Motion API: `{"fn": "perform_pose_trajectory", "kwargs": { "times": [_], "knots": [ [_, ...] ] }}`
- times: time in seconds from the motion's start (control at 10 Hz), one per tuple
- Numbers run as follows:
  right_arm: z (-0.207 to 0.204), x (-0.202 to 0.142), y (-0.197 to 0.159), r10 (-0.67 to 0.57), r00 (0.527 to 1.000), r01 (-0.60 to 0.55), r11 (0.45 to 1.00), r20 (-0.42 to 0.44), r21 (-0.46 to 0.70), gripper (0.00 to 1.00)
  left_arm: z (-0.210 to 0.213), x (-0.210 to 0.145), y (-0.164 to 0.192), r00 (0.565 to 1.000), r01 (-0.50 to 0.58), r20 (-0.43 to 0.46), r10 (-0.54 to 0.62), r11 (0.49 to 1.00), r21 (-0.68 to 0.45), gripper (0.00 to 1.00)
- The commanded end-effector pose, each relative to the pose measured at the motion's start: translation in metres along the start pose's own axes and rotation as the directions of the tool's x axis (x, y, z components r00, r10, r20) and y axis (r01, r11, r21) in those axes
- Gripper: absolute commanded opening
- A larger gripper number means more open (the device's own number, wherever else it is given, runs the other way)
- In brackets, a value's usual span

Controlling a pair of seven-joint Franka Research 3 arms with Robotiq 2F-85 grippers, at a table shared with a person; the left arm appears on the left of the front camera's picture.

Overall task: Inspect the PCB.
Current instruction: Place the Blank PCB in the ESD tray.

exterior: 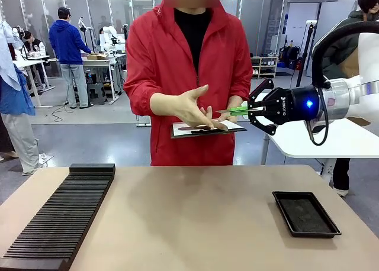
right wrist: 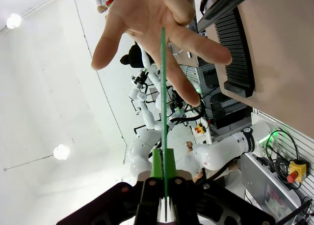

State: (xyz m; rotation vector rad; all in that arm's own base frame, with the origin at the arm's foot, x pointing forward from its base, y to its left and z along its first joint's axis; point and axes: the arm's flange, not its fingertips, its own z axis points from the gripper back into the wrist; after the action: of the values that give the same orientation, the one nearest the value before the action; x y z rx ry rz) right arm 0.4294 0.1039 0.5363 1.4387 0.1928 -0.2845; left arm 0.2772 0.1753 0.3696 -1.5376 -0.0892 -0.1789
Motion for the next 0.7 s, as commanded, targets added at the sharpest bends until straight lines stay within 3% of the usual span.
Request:
{"fn": "perform_pose_trajectory", "kwargs": {
  "times": [0.0,0.6],
  "knots": [
    [-0.0006,-0.0008,0.0013,0.003,1.000,-0.003,1.000,-0.001,0.000,0.00,0.0014,0.0021,-0.0015,1.000,-0.011,-0.003,0.011,1.000,0.018,1.00],
    [0.0000,0.0000,0.0000,0.000,1.000,0.000,1.000,0.000,0.000,0.03,0.0014,0.0021,-0.0015,1.000,-0.011,-0.003,0.011,1.000,0.018,1.00]
  ]
}}
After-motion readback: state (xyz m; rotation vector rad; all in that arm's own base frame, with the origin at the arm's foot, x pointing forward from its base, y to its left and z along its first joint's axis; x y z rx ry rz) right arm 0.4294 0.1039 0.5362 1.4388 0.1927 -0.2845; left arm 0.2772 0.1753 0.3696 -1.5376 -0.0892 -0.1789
